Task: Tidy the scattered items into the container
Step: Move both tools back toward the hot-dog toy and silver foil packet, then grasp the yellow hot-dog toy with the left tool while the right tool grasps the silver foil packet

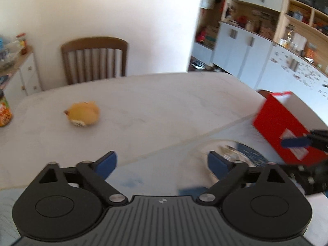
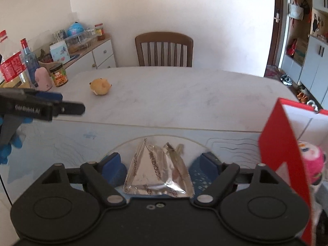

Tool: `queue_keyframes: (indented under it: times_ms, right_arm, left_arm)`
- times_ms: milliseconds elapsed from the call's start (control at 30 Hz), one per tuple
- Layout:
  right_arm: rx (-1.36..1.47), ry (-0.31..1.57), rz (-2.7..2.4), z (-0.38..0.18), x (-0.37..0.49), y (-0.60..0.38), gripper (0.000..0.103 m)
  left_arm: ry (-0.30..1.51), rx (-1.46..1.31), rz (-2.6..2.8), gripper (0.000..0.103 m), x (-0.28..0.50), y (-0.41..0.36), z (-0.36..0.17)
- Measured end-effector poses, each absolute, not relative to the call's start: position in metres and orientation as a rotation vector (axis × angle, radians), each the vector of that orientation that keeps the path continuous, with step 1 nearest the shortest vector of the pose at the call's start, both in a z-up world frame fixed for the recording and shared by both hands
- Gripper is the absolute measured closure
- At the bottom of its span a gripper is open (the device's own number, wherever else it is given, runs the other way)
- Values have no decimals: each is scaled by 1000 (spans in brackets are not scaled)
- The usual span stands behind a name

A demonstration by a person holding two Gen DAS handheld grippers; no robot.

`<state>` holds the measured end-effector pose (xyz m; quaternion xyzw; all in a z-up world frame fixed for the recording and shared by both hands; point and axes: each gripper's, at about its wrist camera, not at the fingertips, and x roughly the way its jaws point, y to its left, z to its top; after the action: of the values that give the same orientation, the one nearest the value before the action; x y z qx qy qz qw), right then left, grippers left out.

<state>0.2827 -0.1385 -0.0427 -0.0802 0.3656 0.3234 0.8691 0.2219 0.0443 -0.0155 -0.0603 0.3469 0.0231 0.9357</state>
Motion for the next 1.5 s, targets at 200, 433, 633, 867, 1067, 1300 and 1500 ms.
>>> queue_keyframes:
  times_ms: [200,433,633,867,1067,1300,1500]
  right_arm:
    - [-167,801,683,-61,297,-121,0]
    - [-168,796,699,-71,299,-112,0]
    - [-188,799,677,-78,305,-105,0]
    - [-204,854,640,-95,315,-96,0]
    - [-301,842,617,-105,309,-84,0]
    - [-283,872,577,-107,311,-86,0]
    - [-261,886,583,-100,309,-88,0]
  left_arm:
    - [693,-63,116,0,249,71,-24]
    - [706,4,213,0,298,101,-43]
    - [726,15,222,0,329,124,-65]
    - [748,25,217,0,346,136,-83]
    - [764,18,249,0,354,145,-91]
    - [793,-22,243,0,358,152,-95]
    - [789,-48,212,3,355,151,-95]
